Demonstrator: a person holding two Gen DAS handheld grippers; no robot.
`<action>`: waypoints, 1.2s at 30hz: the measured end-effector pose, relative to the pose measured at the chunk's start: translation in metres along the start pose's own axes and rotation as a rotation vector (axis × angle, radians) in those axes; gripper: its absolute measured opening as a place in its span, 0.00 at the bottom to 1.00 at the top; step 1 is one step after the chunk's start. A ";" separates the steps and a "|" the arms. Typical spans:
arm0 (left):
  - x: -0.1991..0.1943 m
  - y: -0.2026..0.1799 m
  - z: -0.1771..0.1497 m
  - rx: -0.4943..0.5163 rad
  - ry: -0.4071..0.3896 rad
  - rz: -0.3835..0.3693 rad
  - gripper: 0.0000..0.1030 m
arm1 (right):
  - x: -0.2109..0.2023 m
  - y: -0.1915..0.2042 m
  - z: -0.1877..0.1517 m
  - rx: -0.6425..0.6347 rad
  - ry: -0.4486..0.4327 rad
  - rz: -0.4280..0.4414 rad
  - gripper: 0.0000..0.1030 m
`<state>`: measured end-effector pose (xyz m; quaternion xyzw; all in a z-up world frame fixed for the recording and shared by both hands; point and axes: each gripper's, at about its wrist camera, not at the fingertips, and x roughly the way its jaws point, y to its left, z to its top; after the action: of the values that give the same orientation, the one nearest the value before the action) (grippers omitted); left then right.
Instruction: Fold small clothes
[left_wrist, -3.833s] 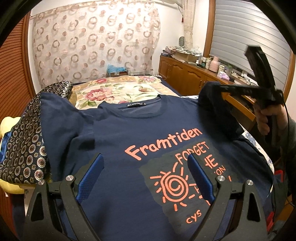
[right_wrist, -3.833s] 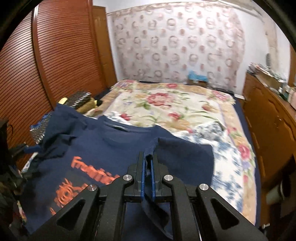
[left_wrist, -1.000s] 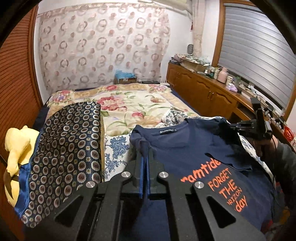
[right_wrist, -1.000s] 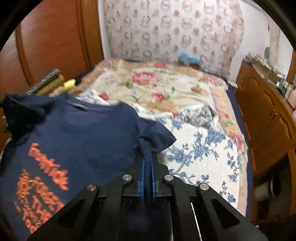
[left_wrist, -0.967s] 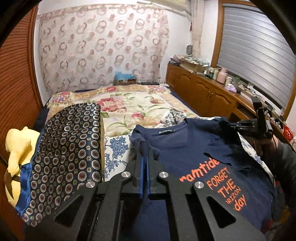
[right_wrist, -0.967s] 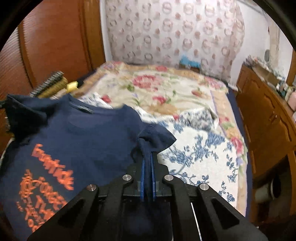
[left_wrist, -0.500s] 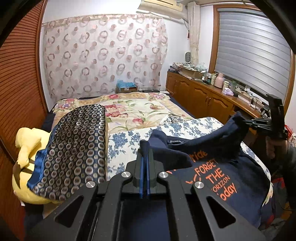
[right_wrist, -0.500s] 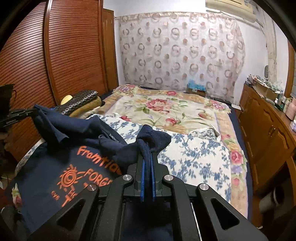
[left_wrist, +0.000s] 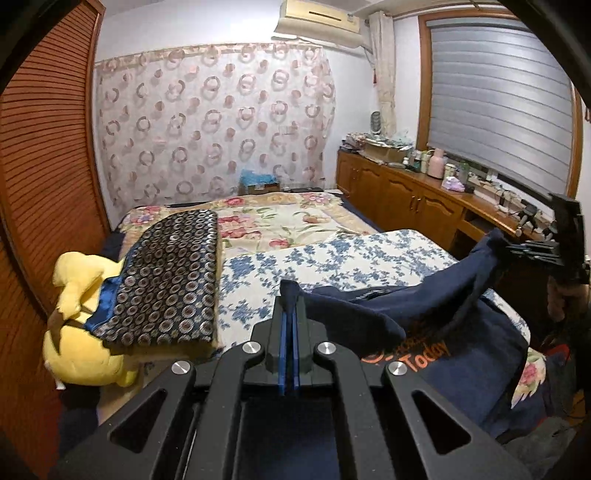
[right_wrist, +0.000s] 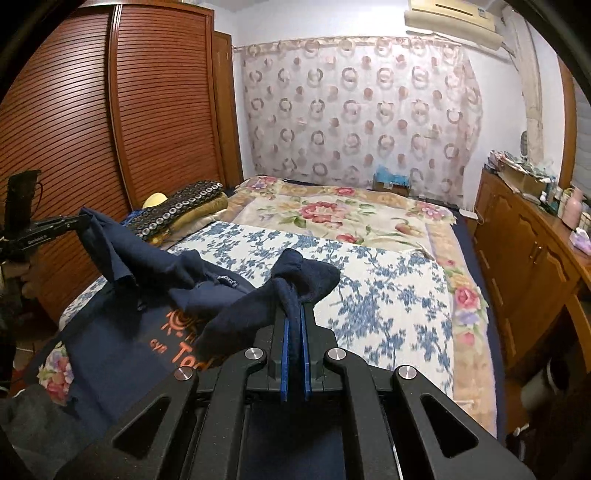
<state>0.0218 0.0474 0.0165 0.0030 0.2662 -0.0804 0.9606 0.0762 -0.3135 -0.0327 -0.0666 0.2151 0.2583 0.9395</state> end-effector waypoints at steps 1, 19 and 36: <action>-0.003 -0.001 -0.001 0.000 -0.002 0.004 0.03 | -0.004 0.000 0.000 0.006 0.000 0.002 0.05; -0.014 0.032 -0.066 -0.122 0.059 -0.015 0.03 | -0.018 -0.001 -0.077 0.093 0.268 0.023 0.05; 0.006 0.074 -0.050 -0.133 0.061 0.038 0.68 | -0.015 -0.039 -0.047 0.078 0.198 -0.113 0.38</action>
<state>0.0131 0.1224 -0.0325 -0.0532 0.2999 -0.0444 0.9514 0.0672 -0.3655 -0.0679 -0.0671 0.3125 0.1884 0.9286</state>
